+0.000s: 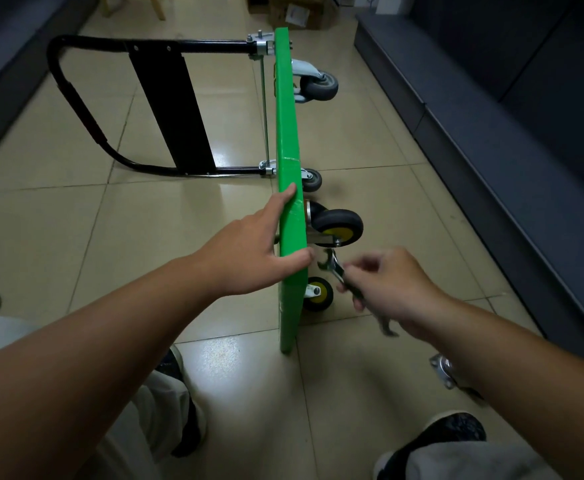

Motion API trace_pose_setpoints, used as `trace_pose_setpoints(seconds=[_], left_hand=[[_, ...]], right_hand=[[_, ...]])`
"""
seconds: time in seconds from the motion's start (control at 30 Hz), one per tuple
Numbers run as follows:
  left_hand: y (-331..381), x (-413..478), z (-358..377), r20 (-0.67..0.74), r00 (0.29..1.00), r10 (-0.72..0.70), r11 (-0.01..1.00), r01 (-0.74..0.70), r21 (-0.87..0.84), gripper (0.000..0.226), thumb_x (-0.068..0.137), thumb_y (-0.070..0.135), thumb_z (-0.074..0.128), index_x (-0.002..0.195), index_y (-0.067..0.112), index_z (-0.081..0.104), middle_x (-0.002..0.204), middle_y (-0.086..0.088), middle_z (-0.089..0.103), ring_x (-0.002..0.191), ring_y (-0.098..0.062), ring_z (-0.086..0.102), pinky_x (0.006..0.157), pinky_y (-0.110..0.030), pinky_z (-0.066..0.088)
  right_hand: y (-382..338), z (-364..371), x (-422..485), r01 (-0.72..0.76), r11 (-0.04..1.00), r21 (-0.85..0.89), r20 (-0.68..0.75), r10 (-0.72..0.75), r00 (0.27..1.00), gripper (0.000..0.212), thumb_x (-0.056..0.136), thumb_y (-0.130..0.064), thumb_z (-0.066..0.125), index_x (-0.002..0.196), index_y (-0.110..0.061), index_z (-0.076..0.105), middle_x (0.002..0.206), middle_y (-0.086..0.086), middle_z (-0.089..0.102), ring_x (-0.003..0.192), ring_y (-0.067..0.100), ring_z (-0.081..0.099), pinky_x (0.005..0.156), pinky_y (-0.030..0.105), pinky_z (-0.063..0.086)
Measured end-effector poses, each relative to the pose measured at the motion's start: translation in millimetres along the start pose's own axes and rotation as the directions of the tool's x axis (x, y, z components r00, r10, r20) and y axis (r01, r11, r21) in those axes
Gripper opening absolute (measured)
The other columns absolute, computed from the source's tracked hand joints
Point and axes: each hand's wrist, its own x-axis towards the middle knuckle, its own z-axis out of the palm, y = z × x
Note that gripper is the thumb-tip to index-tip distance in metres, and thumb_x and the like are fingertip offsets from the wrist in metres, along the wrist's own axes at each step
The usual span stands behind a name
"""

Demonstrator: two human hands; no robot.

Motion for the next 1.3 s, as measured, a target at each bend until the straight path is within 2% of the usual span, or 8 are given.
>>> trace_pose_setpoints(seconds=[0.2,0.4,0.53,0.8,0.93,1.03,1.17,1.3], left_hand=[[-2,0,0,0.027,1.000,-0.002,1.000,0.003,-0.031,0.091,0.090,0.068,0.048,0.160,0.039,-0.002,0.158,-0.004,0.041,0.115,-0.025,0.063,0.093,-0.040,0.055],[-4,1,0,0.059,0.998,-0.012,0.998,0.016,-0.054,0.089,0.083,0.061,0.040,0.158,0.046,-0.006,0.154,-0.008,0.046,0.116,-0.026,0.061,0.096,-0.039,0.050],[-5,1,1,0.053,0.998,-0.017,0.999,0.020,-0.048,0.089,0.084,0.060,0.040,0.158,0.047,-0.007,0.156,-0.007,0.043,0.113,-0.026,0.061,0.089,-0.034,0.047],[-6,0,1,0.059,0.998,0.009,1.000,-0.007,-0.030,0.097,0.080,0.077,0.044,0.157,0.048,-0.009,0.166,0.001,0.029,0.117,-0.020,0.064,0.099,-0.037,0.051],[-2,-2,0,0.051,0.998,0.023,0.999,-0.022,-0.029,0.102,0.084,0.073,0.056,0.160,0.041,-0.006,0.162,0.001,0.037,0.124,-0.019,0.060,0.102,-0.037,0.050],[0,-1,0,0.042,0.999,0.025,0.999,-0.024,-0.033,0.101,0.087,0.064,0.061,0.160,0.038,-0.003,0.157,0.000,0.044,0.123,-0.021,0.061,0.099,-0.039,0.054],[0,0,0,0.043,0.999,0.023,0.999,-0.022,-0.035,0.105,0.081,0.071,0.057,0.160,0.039,-0.002,0.157,-0.001,0.043,0.120,-0.023,0.062,0.097,-0.043,0.055],[-1,-1,-1,0.049,0.999,0.019,0.999,-0.017,-0.036,0.099,0.089,0.064,0.061,0.160,0.038,-0.003,0.161,-0.002,0.038,0.126,-0.025,0.058,0.100,-0.040,0.053]], right_hand=[[-48,6,9,0.003,0.980,0.198,0.067,-0.017,0.998,0.023,0.096,-0.009,0.054,0.092,-0.005,0.076,0.090,0.018,0.076,0.049,0.013,0.052,0.042,0.018,0.039],[-51,2,2,-0.040,0.926,0.375,0.192,-0.036,0.981,0.021,0.096,0.004,0.054,0.087,-0.001,0.072,0.082,0.017,0.069,0.056,0.016,0.055,0.051,0.022,0.048],[-40,15,3,0.062,0.933,0.356,0.207,-0.143,0.968,0.018,0.098,0.002,0.058,0.106,0.001,0.074,0.086,0.014,0.075,0.059,0.013,0.065,0.054,0.020,0.051],[18,42,22,0.312,0.925,0.218,0.020,-0.323,0.946,0.036,0.093,-0.005,0.070,0.124,-0.022,0.070,0.103,-0.011,0.075,0.092,0.009,0.074,0.083,0.020,0.058],[26,59,40,0.351,0.917,0.191,-0.044,-0.350,0.936,0.036,0.094,-0.007,0.068,0.110,-0.039,0.067,0.100,-0.019,0.072,0.091,0.004,0.072,0.079,0.021,0.058],[30,68,48,0.361,0.922,0.143,-0.064,-0.355,0.933,0.024,0.095,-0.013,0.068,0.114,-0.027,0.068,0.105,-0.007,0.072,0.094,0.008,0.071,0.077,0.030,0.063],[42,57,32,0.426,0.905,0.003,-0.053,-0.425,0.904,0.028,0.091,-0.009,0.071,0.116,-0.021,0.069,0.091,-0.009,0.070,0.079,0.001,0.067,0.069,0.016,0.055],[65,34,11,0.173,0.952,-0.251,0.117,-0.148,0.982,0.011,0.085,-0.009,0.069,0.083,-0.020,0.069,0.069,0.001,0.067,0.060,0.009,0.067,0.064,0.033,0.059]])
